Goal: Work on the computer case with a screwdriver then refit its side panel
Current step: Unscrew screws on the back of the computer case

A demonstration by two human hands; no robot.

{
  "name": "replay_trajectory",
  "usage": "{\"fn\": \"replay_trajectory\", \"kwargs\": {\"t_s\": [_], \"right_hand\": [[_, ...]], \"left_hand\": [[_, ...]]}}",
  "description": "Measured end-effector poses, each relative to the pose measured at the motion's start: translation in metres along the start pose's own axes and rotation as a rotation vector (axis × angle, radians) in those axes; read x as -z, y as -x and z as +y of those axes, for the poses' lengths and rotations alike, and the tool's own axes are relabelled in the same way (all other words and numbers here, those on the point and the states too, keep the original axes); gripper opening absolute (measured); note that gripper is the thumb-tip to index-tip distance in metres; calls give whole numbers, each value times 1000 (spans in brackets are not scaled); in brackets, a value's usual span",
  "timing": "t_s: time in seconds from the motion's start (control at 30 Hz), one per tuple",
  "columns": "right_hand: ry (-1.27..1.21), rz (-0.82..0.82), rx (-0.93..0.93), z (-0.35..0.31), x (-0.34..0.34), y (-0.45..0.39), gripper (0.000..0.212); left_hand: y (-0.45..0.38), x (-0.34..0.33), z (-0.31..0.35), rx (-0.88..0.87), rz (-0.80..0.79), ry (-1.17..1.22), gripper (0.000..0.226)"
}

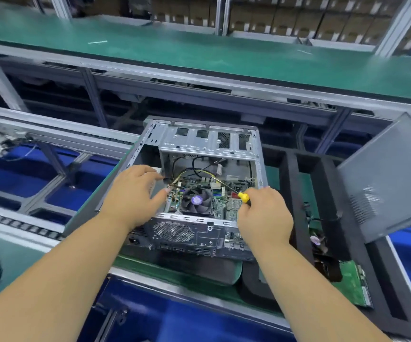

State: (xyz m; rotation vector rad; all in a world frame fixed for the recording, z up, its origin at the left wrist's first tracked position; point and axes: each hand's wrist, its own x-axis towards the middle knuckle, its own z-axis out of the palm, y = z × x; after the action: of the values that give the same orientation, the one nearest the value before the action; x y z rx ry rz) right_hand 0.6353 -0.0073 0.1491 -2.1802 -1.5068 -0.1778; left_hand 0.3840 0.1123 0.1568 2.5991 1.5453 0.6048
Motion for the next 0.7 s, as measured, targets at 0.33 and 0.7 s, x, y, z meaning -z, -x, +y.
{"fn": "replay_trajectory", "kwargs": {"t_s": [0.33, 0.7], "right_hand": [[42, 3, -60, -22, -28, -40, 20], [40, 7, -166, -45, -44, -66, 22]], "left_hand": [[-50, -8, -32, -17, -19, 71, 39], [-92, -12, -58, -78, -37, 99, 39]]}}
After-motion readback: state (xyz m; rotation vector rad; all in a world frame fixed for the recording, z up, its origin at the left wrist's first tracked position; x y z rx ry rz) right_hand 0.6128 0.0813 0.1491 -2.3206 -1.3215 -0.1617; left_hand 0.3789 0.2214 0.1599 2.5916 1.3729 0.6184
